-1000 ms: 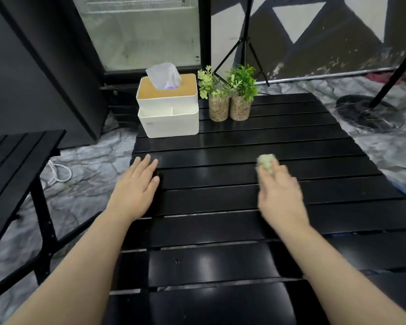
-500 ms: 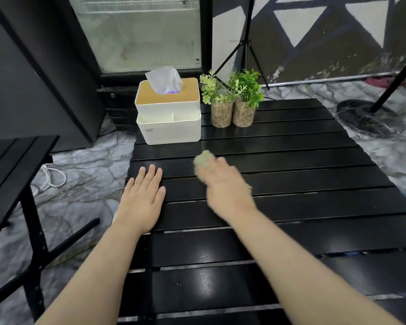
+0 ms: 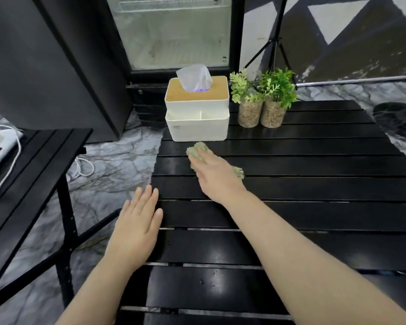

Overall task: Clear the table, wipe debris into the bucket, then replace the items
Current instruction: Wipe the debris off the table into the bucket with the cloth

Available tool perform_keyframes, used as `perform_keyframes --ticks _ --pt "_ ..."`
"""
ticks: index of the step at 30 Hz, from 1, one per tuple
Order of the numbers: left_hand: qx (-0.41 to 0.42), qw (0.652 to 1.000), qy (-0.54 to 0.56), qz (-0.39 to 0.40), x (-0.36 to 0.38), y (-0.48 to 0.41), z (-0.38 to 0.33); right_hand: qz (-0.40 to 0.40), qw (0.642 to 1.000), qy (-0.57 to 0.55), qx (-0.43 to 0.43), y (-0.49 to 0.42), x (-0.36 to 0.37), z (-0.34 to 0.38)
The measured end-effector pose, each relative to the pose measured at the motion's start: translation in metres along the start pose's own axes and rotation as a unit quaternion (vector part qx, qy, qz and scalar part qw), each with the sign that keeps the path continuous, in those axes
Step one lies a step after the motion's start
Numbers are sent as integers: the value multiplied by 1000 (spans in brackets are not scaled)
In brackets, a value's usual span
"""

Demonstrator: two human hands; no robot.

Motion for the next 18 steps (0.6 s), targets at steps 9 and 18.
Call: perform_keyframes --ticks 9,18 --pt "-13 1000 13 11 5 38 2 96 975 -113 -164 38 -21 26" --pt "-6 1000 12 8 5 34 5 101 993 12 -52 -7 -11 5"
Point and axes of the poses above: each hand's wrist, its own y-axis away from the middle knuckle, its own x-axis out of the palm, z = x × y, the point moved 2 cm from there along -y, towards the middle knuckle, and after that the axes turned 7 degrees about y, right-handed, at the moved point
